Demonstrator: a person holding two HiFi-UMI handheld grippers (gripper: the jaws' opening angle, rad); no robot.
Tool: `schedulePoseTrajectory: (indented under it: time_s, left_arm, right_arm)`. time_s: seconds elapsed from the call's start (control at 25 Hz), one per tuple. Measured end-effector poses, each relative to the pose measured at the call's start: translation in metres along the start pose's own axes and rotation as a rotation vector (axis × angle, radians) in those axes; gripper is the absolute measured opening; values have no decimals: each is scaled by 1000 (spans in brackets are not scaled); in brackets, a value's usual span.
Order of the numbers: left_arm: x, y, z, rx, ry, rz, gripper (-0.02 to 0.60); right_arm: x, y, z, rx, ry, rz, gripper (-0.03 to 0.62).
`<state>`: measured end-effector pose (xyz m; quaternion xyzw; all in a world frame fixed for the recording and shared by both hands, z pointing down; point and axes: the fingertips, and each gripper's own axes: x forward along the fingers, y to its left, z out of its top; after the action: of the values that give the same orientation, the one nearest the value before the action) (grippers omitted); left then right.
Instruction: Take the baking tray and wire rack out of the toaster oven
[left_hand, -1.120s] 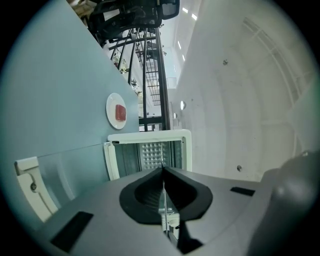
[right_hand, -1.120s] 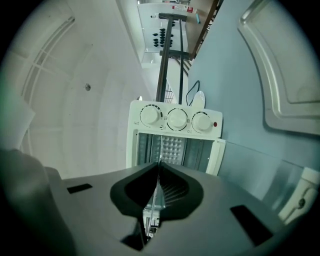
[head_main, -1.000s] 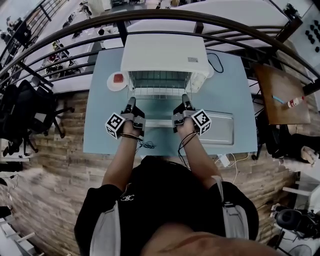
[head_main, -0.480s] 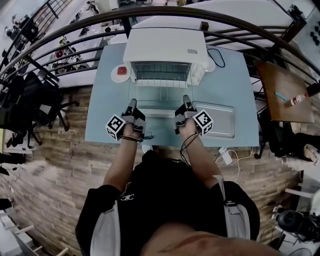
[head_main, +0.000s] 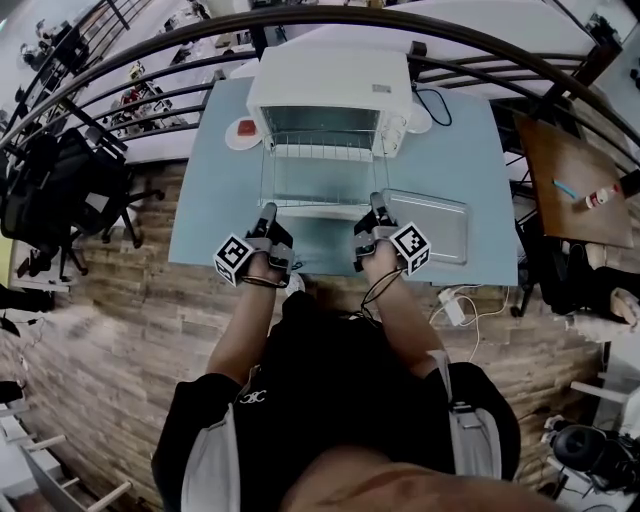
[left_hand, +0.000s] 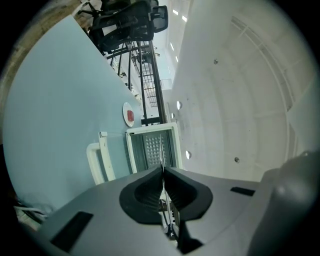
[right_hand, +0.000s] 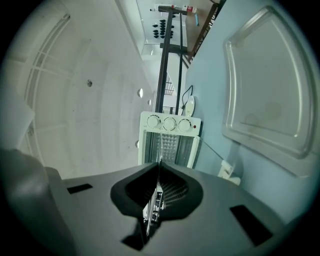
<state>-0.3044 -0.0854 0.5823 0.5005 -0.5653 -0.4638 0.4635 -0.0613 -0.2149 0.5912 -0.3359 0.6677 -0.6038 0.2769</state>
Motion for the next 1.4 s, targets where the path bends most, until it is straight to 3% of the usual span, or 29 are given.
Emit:
schedulePoseTrajectory:
  time_s: [0.72, 1.04, 1.4]
  left_arm:
    - [35, 4, -145, 35, 316, 5, 21]
    - [57, 10, -246, 53, 497, 6, 23]
    - [47, 32, -307, 102, 648, 54, 29]
  right_arm:
    - [-105, -43, 116, -46, -222, -147, 11]
    - [-171, -79, 191, -68, -338, -235, 15]
    - [-212, -113, 226, -118, -380, -371, 25]
